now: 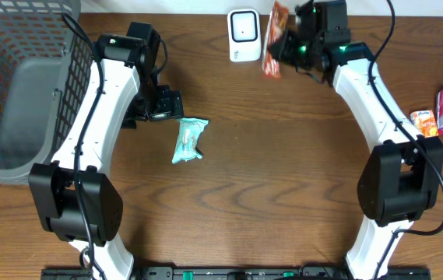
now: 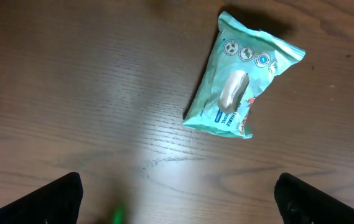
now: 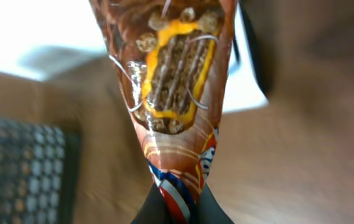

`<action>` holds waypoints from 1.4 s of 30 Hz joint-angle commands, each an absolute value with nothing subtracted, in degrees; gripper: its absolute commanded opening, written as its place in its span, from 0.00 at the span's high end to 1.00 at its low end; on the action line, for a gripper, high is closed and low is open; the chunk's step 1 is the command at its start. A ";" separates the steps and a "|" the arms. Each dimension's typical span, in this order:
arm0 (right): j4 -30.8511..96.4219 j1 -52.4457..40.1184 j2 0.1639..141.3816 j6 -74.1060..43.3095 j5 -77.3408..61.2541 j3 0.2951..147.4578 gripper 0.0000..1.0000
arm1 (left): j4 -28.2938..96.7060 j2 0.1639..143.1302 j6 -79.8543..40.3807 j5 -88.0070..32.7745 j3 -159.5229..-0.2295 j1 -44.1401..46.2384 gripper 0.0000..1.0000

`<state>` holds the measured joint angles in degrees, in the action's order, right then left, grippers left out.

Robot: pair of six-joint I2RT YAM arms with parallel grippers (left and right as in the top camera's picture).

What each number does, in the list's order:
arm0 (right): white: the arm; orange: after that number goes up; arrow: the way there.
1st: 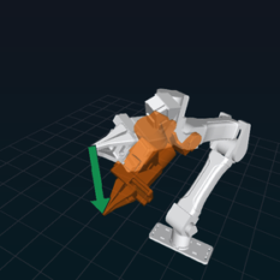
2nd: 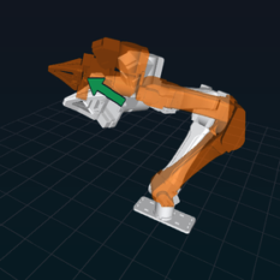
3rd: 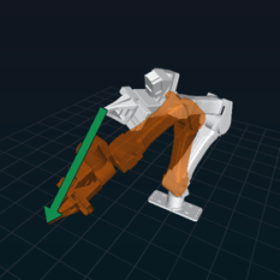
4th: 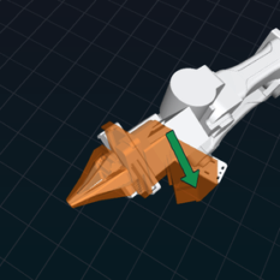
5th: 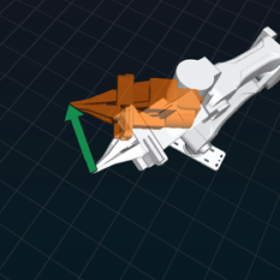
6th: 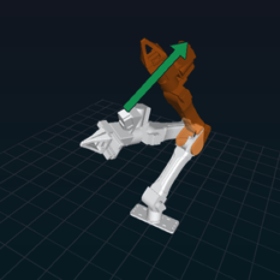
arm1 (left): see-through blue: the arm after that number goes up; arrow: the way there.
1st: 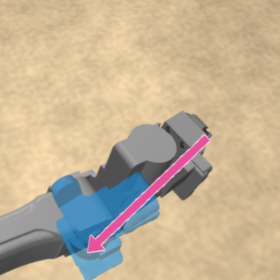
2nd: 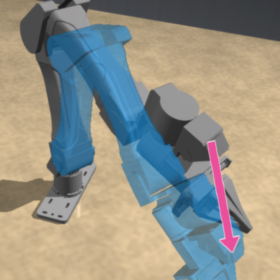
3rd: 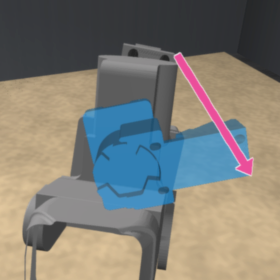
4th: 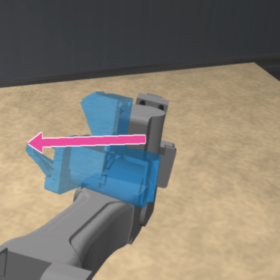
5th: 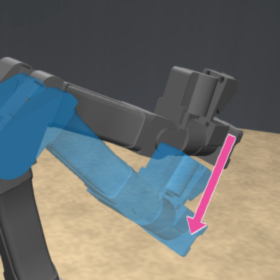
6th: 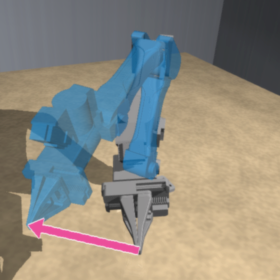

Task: Scan the item barcode
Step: 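Hold the chocolate bar in front of the white scanner, then carry the chocolate bar to the right edge and release it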

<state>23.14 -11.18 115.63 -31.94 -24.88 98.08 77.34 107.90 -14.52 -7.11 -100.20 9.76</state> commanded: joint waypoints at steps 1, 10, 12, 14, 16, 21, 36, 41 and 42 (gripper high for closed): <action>18.11 -12.97 116.20 -41.08 -20.86 98.63 0.99 | 77.54 107.46 -13.96 -6.57 -100.14 9.54 0.02; 18.28 -14.41 127.39 -41.12 -18.31 111.39 0.99 | 77.54 107.46 -13.98 -6.57 -100.14 9.54 0.02; 20.73 -14.39 130.89 -40.97 -18.33 116.25 0.99 | 77.52 107.46 -13.96 -6.57 -100.14 9.54 0.02; 23.05 -14.41 133.84 -40.60 -18.55 120.33 0.99 | 77.54 107.46 -13.96 -6.57 -100.14 9.54 0.02; 25.34 -14.41 136.20 -40.10 -18.94 123.55 0.99 | 77.54 107.46 -13.96 -6.57 -100.14 9.54 0.02; 27.73 -14.02 136.84 -36.75 -19.97 126.06 0.99 | 77.54 107.46 -13.98 -6.57 -100.14 9.54 0.02; 65.19 3.53 127.39 -16.56 4.95 133.40 0.99 | 77.54 107.46 -13.96 -6.57 -100.14 9.54 0.02; 73.23 10.59 127.85 -9.63 16.05 131.72 0.99 | 77.54 107.46 -13.96 -6.57 -100.14 9.54 0.02; 73.67 11.79 127.87 -9.02 17.23 131.07 0.99 | 77.54 107.46 -13.96 -6.57 -100.14 9.54 0.02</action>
